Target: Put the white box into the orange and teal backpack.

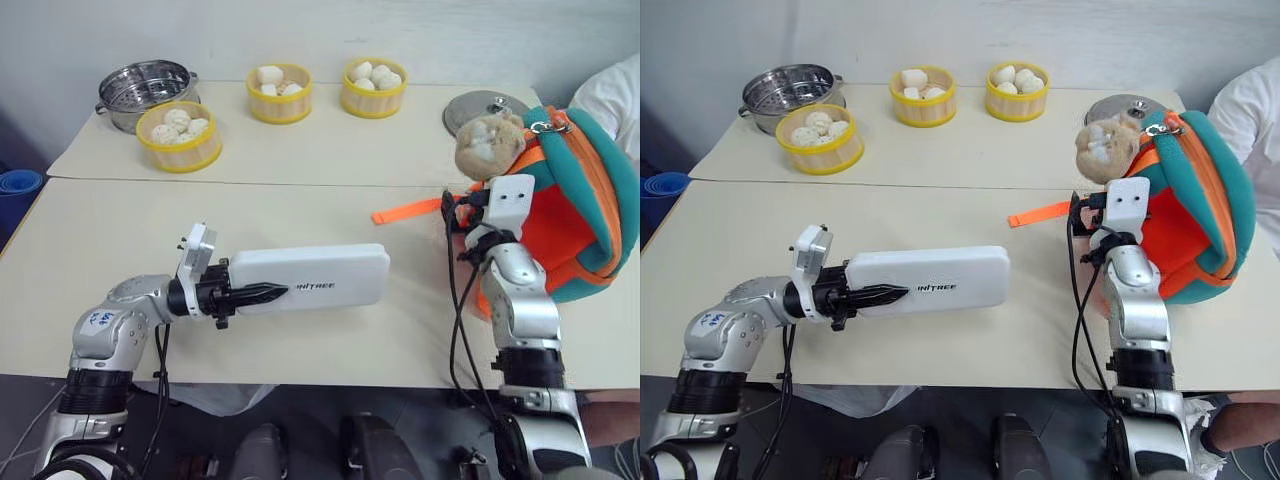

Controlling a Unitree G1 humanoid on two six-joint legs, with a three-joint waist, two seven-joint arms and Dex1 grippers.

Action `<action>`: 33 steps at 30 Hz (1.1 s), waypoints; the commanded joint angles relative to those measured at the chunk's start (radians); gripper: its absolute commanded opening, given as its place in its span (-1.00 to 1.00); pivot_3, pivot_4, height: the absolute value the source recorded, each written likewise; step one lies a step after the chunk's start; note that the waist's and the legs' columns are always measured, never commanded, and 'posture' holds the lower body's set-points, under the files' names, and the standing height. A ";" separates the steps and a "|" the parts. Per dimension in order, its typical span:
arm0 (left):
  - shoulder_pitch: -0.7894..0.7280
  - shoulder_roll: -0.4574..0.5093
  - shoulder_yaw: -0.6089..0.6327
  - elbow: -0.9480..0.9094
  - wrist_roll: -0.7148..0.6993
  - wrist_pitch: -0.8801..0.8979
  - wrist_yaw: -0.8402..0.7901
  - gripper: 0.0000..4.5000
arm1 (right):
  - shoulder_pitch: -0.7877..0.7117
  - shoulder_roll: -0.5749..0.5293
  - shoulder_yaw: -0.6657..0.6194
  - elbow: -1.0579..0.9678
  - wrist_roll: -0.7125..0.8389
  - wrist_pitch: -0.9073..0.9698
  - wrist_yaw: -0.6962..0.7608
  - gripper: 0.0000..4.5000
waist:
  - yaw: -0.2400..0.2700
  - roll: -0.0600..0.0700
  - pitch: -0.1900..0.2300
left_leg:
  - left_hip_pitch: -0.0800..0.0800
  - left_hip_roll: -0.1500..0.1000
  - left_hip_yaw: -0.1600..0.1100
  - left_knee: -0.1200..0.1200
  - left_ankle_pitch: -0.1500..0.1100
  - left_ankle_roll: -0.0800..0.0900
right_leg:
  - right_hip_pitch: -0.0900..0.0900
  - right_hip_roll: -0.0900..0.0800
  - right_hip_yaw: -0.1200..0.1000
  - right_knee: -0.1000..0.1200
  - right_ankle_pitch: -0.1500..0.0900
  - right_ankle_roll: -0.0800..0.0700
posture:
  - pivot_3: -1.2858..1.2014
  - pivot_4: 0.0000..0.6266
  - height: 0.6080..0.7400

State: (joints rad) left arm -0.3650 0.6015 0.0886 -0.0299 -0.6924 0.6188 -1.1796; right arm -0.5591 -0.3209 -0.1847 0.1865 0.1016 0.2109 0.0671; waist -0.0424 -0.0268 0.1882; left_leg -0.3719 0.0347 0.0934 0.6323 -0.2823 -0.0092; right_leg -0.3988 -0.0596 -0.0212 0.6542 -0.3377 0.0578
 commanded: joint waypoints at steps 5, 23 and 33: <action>-0.003 0.031 0.075 -0.018 -0.034 -0.003 0.004 -0.48 | -0.035 0.035 0.015 0.024 0.148 -0.224 0.265 -0.01 | -0.012 0.000 0.000 | -0.001 0.000 0.000 0.000 0.000 0.000 | 0.000 0.000 0.000 -0.001 0.000 0.000 | 0.03 -0.52 1.00; 0.169 0.257 0.385 -0.039 -0.229 0.249 -0.006 -0.48 | 0.367 -0.539 -0.032 -0.776 1.235 0.672 0.879 -0.97 | -0.007 -0.002 0.002 | -0.001 0.003 -0.002 -0.001 -0.005 0.005 | 0.000 -0.001 -0.002 -0.003 0.000 -0.001 | 0.03 -0.52 1.00; 0.008 0.164 0.388 -0.168 -0.335 0.225 0.114 -0.48 | 0.411 -0.685 -0.118 -0.683 1.240 0.732 0.957 -0.97 | 0.020 -0.003 0.002 | -0.001 0.003 -0.004 0.000 -0.005 0.006 | 0.003 -0.002 -0.004 -0.008 0.000 0.000 | 0.03 -0.52 1.00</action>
State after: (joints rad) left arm -0.3377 0.7623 0.4755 -0.1560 -0.9883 0.8622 -1.0663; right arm -0.1393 -1.0043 -0.2892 -0.4950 1.3430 0.9525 1.0067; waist -0.0222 -0.0299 0.1904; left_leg -0.3733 0.0371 0.0900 0.6319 -0.2874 -0.0028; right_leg -0.3955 -0.0612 -0.0248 0.6460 -0.3375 0.0581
